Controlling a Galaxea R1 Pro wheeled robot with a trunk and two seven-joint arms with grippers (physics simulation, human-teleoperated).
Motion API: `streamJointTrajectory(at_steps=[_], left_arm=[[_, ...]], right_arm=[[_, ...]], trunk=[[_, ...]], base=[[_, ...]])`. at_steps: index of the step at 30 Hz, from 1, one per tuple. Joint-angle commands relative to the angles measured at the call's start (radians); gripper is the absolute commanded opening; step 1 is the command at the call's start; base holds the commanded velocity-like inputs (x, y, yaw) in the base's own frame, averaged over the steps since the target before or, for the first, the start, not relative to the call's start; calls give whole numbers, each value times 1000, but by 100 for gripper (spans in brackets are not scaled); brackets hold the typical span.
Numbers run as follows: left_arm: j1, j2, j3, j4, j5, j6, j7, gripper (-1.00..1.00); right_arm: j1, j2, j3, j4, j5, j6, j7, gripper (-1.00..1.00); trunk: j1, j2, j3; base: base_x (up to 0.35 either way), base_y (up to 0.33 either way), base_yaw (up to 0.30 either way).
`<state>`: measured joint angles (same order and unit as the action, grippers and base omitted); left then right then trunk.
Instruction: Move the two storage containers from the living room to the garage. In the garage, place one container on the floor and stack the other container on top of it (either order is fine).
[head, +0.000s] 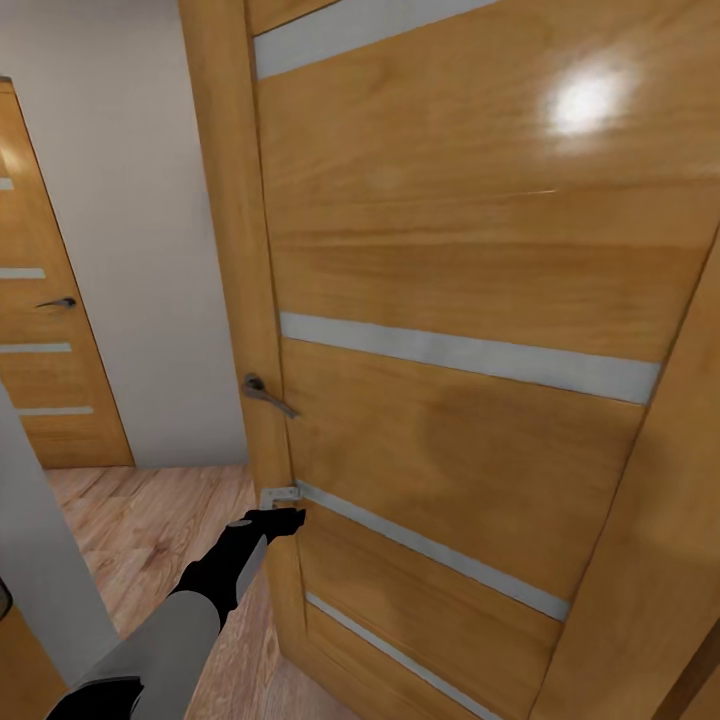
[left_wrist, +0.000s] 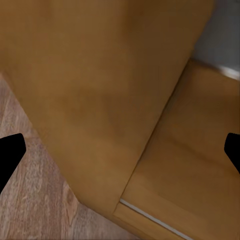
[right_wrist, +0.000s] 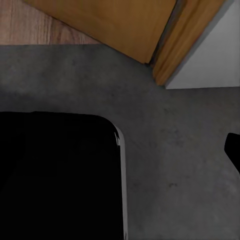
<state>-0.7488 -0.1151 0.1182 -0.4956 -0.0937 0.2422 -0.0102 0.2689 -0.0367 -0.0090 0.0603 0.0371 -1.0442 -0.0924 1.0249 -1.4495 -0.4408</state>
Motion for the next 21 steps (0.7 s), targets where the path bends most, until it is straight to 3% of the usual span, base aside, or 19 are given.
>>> streamJointTrajectory(at_steps=[1, 9, 21], left_arm=[[-1, -1, 8, -3, -11, 5, -2, 100], [-1, -1, 8, -3, -11, 4, -2, 100], [-1, -3, 8, -3, -11, 4, -2, 100]], right_arm=[[0, 0, 0, 1, 5, -3, -6, 100], [0, 0, 0, 1, 4, -3, -6, 100], [0, 0, 0, 1, 4, -3, -6, 100]], trunk=[[0, -1, -1], [0, -1, -1], [0, -1, -1]], base=[[6, 1, 0], [134, -53, 0], [18, -9, 0]])
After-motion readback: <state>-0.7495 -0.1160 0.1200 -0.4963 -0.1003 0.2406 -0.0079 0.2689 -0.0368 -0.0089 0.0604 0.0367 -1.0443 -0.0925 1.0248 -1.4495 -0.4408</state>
